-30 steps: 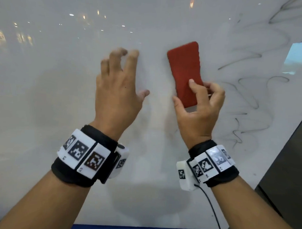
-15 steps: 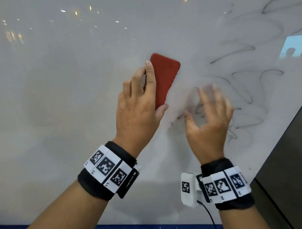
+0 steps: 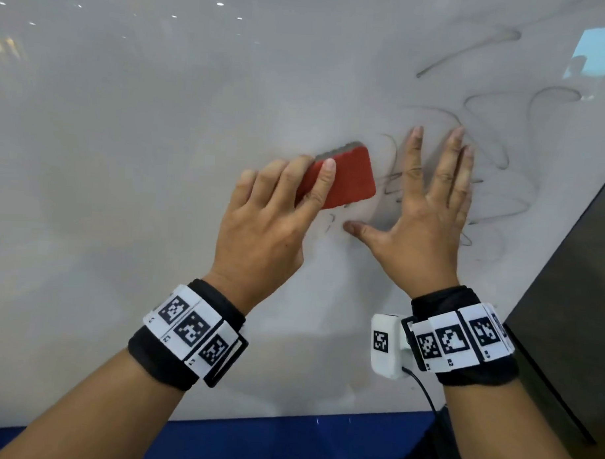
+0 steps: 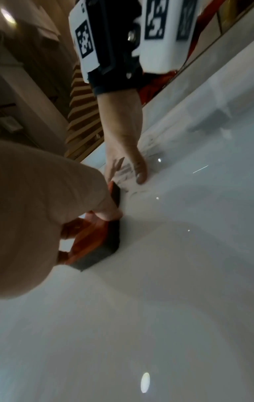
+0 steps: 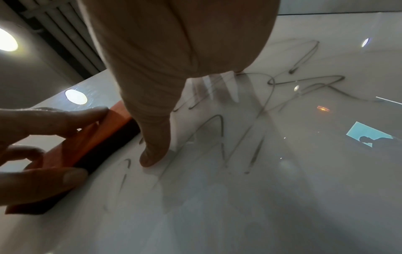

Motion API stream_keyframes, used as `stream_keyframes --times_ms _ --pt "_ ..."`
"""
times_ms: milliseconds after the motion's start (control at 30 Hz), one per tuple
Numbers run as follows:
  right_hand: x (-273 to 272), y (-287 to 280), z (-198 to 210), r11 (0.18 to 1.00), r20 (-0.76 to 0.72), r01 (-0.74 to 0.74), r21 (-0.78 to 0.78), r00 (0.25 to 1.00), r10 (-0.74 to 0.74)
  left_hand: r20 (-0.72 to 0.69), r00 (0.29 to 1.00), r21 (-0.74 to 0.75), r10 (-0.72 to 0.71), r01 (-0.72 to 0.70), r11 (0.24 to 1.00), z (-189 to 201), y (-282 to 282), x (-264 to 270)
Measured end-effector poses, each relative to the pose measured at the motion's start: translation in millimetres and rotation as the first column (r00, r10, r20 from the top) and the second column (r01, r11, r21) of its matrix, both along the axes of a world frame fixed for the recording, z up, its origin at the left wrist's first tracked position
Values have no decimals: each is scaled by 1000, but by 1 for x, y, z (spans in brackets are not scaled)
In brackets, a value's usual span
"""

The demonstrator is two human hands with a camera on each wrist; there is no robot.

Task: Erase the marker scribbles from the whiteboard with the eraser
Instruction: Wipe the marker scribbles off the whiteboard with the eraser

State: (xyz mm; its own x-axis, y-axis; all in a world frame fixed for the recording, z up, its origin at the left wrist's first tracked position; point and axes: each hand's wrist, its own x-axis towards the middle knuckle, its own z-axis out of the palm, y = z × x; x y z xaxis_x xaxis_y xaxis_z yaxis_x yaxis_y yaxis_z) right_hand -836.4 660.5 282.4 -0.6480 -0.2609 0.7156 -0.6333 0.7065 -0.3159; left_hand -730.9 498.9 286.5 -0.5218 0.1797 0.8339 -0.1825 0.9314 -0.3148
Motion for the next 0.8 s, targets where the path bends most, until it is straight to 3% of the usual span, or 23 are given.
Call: stream_keyframes --times_ms 67,200,267,400,467,633,800 --pt "0 0 0 1000 -2 10 -4 1000 -10 -42 999 47 31 -29 998 8 -6 2" --pt "1 1 -1 1000 -3 23 7 1000 -23 -219 961 304 166 -94 948 19 -8 -2" --pt "2 1 -1 1000 8 21 6 1000 -21 -192 973 249 129 -79 965 8 -4 -5" --pt "4 0 0 1000 33 11 -1 999 -11 -79 997 -22 21 -23 999 -10 -6 -4" --pt "5 0 0 1000 36 7 -10 999 -6 -96 995 -14 31 -33 999 -6 -9 -3" --pt "5 1 0 1000 42 1 -13 999 0 -209 972 185 110 -71 980 -5 0 -8" --pt "4 3 -2 1000 33 -6 -10 999 6 9 1000 -91 -25 26 995 -39 -4 -1"
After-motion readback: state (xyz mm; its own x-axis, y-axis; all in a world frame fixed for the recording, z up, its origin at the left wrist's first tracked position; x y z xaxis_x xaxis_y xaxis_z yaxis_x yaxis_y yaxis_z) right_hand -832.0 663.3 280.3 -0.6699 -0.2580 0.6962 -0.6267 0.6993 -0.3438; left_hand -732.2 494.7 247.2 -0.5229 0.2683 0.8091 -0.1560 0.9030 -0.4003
